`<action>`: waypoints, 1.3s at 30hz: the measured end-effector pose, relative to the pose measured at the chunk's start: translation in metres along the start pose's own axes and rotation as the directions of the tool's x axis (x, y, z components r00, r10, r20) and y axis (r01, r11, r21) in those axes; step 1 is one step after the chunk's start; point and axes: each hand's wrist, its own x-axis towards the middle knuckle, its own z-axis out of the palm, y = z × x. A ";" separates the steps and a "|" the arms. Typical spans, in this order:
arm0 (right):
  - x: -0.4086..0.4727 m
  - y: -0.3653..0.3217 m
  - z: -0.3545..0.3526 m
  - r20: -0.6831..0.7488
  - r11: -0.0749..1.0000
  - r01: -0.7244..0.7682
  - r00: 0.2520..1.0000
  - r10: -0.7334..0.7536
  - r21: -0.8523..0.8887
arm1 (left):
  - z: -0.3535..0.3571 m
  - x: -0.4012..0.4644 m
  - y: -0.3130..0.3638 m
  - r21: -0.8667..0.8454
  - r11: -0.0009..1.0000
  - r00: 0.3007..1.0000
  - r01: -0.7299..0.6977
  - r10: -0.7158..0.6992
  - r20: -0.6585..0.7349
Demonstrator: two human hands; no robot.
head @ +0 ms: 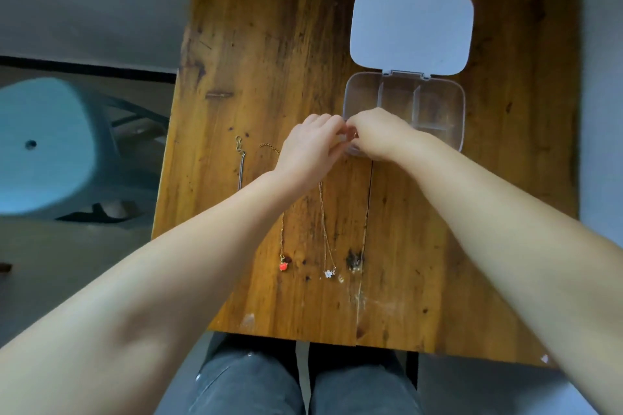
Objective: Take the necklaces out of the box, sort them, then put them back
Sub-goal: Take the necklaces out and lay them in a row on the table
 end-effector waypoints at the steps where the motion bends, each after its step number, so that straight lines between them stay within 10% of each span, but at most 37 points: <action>1: 0.001 0.002 -0.001 0.029 0.999 0.014 0.999 -0.015 0.042 | 0.001 0.001 0.001 0.000 1.000 1.000 0.010 -0.010 -0.009; 12: -0.022 0.025 -0.015 -0.037 0.912 0.134 0.991 -0.130 0.388 | 0.003 0.001 0.012 0.081 0.994 0.997 0.072 -0.071 -0.008; 21: -0.111 0.067 -0.036 -0.249 0.191 0.218 0.956 0.155 0.957 | -0.019 0.009 0.087 -0.588 0.783 0.955 0.200 -0.023 0.295; 27: -0.169 0.093 0.034 -0.008 -0.028 0.028 0.833 0.553 0.999 | -0.025 0.011 0.070 -0.487 0.810 0.872 0.325 -0.057 0.487; 32: -0.204 0.050 0.119 0.302 -0.268 -0.171 0.749 0.590 0.948 | -0.012 0.023 0.068 -0.363 0.882 0.813 0.302 -0.040 0.580; 39: -0.207 -0.021 0.178 0.379 -0.266 -0.270 0.650 0.659 0.925 | 0.021 0.023 0.074 0.027 0.954 0.802 -0.300 0.237 0.548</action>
